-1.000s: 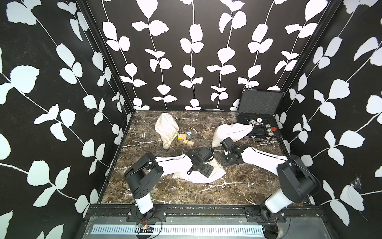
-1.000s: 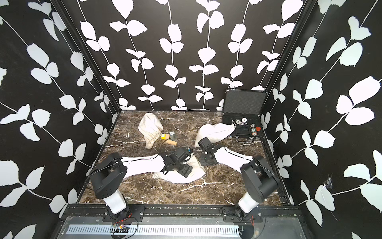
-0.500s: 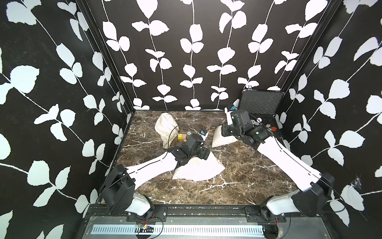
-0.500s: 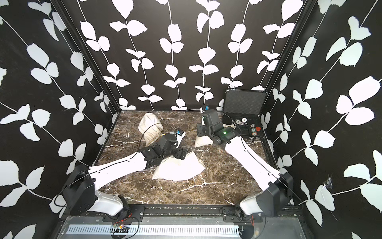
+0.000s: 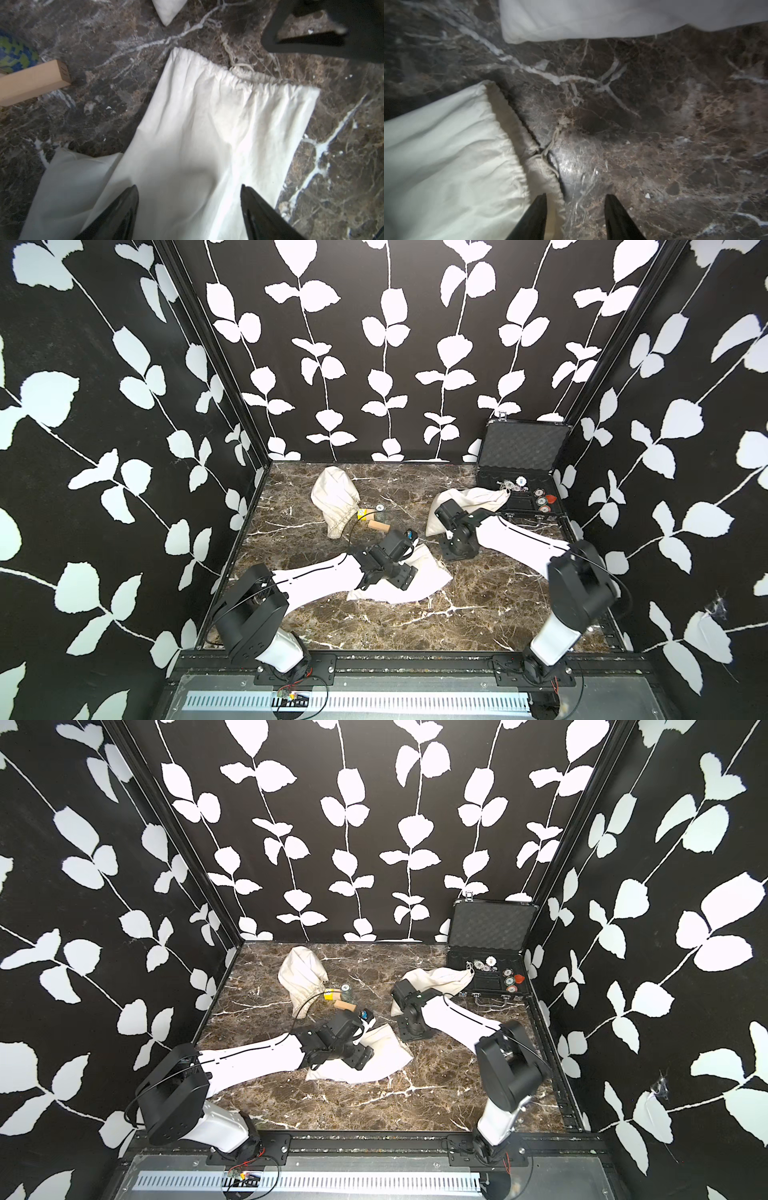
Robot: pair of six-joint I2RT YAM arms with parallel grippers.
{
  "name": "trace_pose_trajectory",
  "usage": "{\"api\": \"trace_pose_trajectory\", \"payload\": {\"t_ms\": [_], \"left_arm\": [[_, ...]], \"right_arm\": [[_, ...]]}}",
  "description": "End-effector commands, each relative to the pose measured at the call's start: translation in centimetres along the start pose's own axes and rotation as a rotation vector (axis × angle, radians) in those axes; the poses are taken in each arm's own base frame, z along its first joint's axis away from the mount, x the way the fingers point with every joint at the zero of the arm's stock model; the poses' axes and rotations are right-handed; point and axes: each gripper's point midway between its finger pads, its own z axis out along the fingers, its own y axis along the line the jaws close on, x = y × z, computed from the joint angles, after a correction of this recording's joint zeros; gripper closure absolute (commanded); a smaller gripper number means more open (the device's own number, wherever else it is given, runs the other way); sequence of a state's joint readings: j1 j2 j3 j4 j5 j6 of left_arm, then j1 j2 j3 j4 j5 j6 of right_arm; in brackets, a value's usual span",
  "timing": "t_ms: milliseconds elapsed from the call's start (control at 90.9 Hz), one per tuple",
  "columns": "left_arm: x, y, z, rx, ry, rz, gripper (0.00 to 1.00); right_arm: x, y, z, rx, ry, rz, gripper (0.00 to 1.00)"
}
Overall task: Close the soil bag
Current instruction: Frap the soil bag at the center of the board.
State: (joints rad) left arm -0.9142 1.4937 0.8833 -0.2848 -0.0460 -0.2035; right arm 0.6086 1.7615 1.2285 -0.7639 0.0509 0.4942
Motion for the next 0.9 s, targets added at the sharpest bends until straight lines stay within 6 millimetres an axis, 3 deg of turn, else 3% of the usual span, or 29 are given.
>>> {"api": "trace_pose_trajectory", "payload": {"t_ms": [0,429,594,715,814,891], "left_arm": [[0.2,0.0,-0.9,-0.002,-0.018,-0.009,0.2],[0.2,-0.4,-0.9,0.019,-0.048,-0.02,0.2],[0.3,-0.3,-1.1,0.017,-0.051,-0.024,0.2],[0.2,-0.3,-1.1,0.017,-0.058,-0.032,0.2],[-0.1,-0.2,-1.3,0.013,-0.071,-0.042,0.19],[-0.8,-0.1,-2.1,0.008,-0.1,-0.047,0.18]], "right_arm": [[0.2,0.9,0.4,-0.016,0.065,0.055,0.53],[-0.1,2.0,3.8,-0.019,0.147,0.123,0.59],[1.1,1.7,5.0,-0.005,0.179,0.15,0.73],[2.5,1.0,6.2,0.016,0.21,0.152,0.99],[1.4,1.0,5.6,0.012,0.145,0.142,1.0],[-0.8,0.9,3.4,0.008,0.024,0.133,1.0]]}}
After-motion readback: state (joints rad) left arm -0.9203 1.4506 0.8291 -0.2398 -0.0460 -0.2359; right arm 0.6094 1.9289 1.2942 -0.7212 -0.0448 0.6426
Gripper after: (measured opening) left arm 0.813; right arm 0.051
